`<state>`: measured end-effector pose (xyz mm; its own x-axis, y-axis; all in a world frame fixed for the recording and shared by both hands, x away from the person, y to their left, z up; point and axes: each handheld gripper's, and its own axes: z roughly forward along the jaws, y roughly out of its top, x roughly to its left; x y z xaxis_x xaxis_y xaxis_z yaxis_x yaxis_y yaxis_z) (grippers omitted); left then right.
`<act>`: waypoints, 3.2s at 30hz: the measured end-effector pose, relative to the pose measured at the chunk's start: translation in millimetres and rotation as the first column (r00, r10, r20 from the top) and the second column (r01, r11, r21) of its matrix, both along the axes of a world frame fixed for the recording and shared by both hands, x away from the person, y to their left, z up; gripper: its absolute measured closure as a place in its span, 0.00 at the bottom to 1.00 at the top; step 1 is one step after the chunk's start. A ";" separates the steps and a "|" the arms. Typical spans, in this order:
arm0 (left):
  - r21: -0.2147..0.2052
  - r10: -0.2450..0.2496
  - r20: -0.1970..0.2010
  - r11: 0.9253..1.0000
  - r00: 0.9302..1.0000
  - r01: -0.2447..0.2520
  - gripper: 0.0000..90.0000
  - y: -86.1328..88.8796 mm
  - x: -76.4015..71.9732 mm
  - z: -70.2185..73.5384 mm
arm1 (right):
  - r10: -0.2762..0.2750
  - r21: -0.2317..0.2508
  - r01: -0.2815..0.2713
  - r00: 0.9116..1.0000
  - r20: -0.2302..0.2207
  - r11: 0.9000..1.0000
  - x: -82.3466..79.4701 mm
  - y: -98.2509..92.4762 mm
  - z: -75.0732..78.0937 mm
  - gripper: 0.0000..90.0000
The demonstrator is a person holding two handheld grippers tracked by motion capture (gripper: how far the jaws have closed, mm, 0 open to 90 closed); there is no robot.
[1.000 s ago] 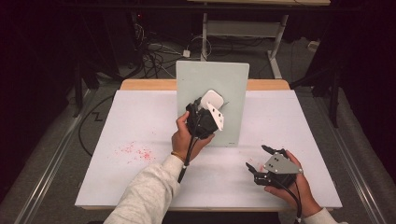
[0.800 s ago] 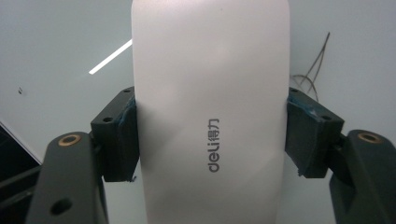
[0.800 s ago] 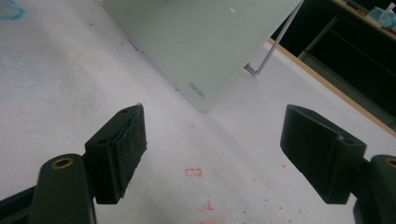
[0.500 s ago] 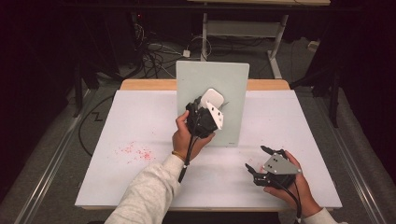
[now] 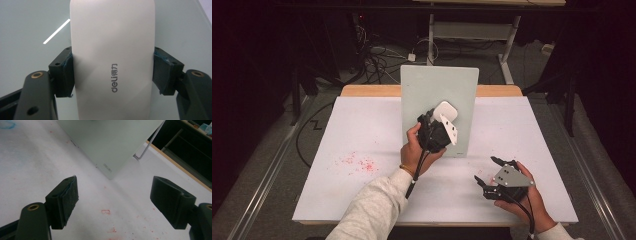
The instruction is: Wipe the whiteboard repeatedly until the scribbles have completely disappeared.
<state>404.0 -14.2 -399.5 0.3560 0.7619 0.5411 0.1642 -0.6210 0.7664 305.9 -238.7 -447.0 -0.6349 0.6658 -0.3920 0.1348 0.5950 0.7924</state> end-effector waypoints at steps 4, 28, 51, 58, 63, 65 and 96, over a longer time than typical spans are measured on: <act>-0.048 0.015 0.001 0.999 1.000 -0.015 0.32 5.4 8.7 20.7 | -0.005 0.004 0.005 1.000 0.001 1.000 -0.5 -0.5 0.7 0.26; 0.089 -0.035 0.008 0.995 0.999 0.034 0.32 -21.2 -8.4 -19.5 | -0.004 0.005 0.004 1.000 0.001 1.000 0.1 -0.8 1.0 0.26; 0.041 -0.001 0.028 0.999 1.000 0.000 0.32 -2.1 5.6 12.9 | 0.007 -0.009 -0.007 1.000 -0.004 1.000 0.2 1.0 -0.7 0.26; 0.074 -0.038 0.027 0.997 0.999 0.036 0.32 -19.0 -0.6 -1.9 | 0.001 0.000 -0.001 1.000 -0.005 1.000 0.2 -1.1 -0.2 0.26; 0.118 -0.063 0.006 0.991 0.998 0.061 0.32 -22.5 -10.6 -27.2 | 0.003 -0.003 -0.003 1.000 -0.004 1.000 -0.1 -0.7 0.0 0.26; 0.122 -0.064 0.002 0.991 0.998 0.063 0.32 -22.3 -12.0 -31.0 | 0.002 -0.004 -0.002 1.000 0.005 1.000 -0.4 -0.3 0.2 0.26; 0.337 -0.044 -0.067 0.939 0.997 0.064 0.32 60.2 -26.0 -76.3 | -0.016 0.007 0.016 1.000 0.020 1.000 -0.8 -2.5 2.8 0.26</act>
